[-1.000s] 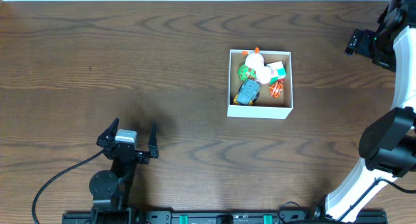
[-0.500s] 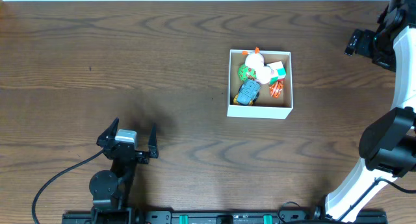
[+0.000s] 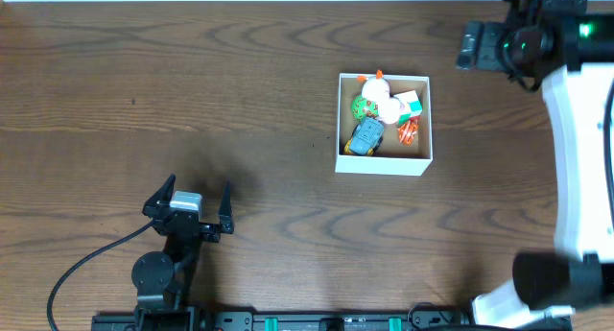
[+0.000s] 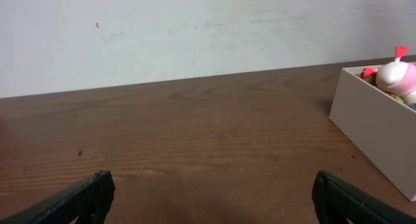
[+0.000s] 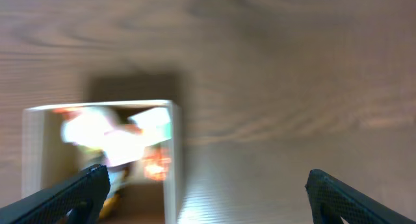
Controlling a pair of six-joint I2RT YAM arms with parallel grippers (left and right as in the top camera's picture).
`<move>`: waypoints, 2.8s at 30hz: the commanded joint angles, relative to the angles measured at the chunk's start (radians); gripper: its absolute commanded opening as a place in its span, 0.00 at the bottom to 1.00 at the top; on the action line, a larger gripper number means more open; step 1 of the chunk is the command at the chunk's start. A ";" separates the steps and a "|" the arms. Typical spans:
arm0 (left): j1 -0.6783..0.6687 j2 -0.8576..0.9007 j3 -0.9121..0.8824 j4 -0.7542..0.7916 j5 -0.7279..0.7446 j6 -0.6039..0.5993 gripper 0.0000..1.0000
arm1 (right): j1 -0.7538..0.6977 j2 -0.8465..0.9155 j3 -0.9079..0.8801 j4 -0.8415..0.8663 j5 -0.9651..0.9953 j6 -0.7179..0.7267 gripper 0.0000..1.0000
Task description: Pack container
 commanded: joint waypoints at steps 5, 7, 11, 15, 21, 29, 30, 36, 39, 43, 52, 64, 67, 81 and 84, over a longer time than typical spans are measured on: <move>0.005 0.003 -0.014 -0.040 0.006 0.006 0.98 | 0.109 -0.161 -0.016 -0.004 0.003 0.018 0.99; 0.005 0.003 -0.014 -0.040 0.006 0.006 0.98 | 0.107 -0.202 -0.051 -0.003 0.003 0.018 0.99; 0.005 0.003 -0.014 -0.040 0.006 0.006 0.98 | 0.090 -0.303 -0.188 -0.004 0.004 0.017 0.99; 0.005 0.003 -0.014 -0.040 0.006 0.006 0.98 | 0.084 -0.418 -0.354 0.038 0.105 -0.004 0.99; 0.005 0.003 -0.014 -0.040 0.006 0.006 0.98 | 0.084 -0.631 -0.662 0.356 0.068 -0.026 0.99; 0.005 0.003 -0.014 -0.040 0.006 0.006 0.98 | 0.070 -0.953 -1.135 0.614 -0.008 -0.068 0.99; 0.005 0.003 -0.014 -0.040 0.006 0.006 0.98 | 0.062 -1.001 -1.190 0.635 -0.008 -0.061 0.99; 0.005 0.003 -0.014 -0.040 0.006 0.006 0.98 | 0.008 -1.239 -1.455 0.834 -0.069 -0.208 0.99; 0.005 0.003 -0.014 -0.040 0.006 0.006 0.98 | -0.014 -1.322 -1.544 0.885 -0.140 -0.302 0.99; 0.005 0.003 -0.014 -0.040 0.006 0.006 0.98 | -0.022 -1.390 -1.627 0.894 -0.139 -0.309 0.99; 0.005 0.003 -0.014 -0.040 0.006 0.006 0.98 | -0.022 -1.522 -1.815 1.070 -0.155 -0.282 0.99; 0.005 0.003 -0.014 -0.040 0.006 0.006 0.98 | -0.042 -1.669 -1.950 1.104 -0.154 -0.282 0.99; 0.005 0.003 -0.014 -0.040 0.006 0.006 0.98 | -0.043 -1.687 -1.950 1.104 -0.153 -0.309 0.99; 0.005 0.003 -0.014 -0.040 0.006 0.006 0.98 | -0.042 -1.705 -1.950 1.104 -0.154 -0.316 0.99; 0.005 0.003 -0.014 -0.040 0.006 0.006 0.98 | -0.042 -1.705 -1.950 1.104 -0.154 -0.316 0.99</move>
